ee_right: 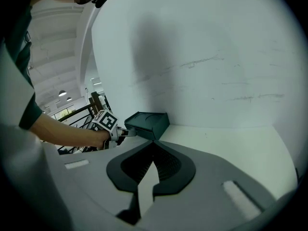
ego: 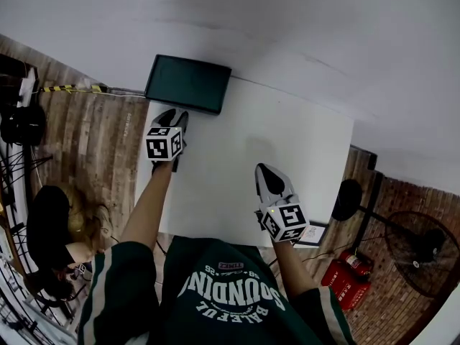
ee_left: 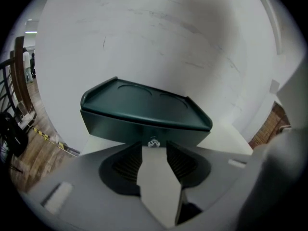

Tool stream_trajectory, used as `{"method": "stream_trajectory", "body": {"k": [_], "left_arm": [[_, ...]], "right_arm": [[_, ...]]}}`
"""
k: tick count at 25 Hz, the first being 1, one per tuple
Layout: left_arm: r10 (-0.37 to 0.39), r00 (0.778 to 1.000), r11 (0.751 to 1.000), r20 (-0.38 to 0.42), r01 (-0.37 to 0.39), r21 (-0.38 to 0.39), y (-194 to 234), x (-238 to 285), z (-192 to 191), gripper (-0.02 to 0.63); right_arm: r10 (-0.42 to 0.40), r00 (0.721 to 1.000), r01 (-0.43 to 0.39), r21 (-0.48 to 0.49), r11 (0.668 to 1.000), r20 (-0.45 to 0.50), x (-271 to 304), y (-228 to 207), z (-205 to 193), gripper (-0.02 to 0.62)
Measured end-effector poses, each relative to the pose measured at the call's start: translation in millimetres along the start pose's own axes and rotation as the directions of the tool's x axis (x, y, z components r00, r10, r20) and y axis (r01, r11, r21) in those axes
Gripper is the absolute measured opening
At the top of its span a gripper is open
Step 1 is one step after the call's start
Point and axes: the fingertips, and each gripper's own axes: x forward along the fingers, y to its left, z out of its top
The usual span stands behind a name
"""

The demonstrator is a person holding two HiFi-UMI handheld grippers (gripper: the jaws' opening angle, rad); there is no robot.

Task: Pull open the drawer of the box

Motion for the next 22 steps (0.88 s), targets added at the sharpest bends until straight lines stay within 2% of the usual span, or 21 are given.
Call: {"method": "stream_trajectory", "body": {"k": [8, 11, 22], "left_arm": [[0.010, 1.000, 0.999, -0.024, -0.011, -0.033, 9, 12, -4, 0.166], [-0.006, 1.000, 0.999, -0.026, 0.005, -0.036, 6, 15, -4, 0.124], [-0.015, 0.999, 0.998, -0.041, 0.012, -0.065, 5, 0, -21, 0.124]], "right_arm": [[-0.017, 1.000, 0.018, 0.020, 1.000, -0.010, -5, -4, -7, 0.002], [-0.020, 1.000, 0.021, 0.025, 0.999, -0.007, -7, -5, -8, 0.002], [-0.034, 0.999, 0.033, 0.059, 0.998, 0.008, -18, -1, -13, 0.002]]}}
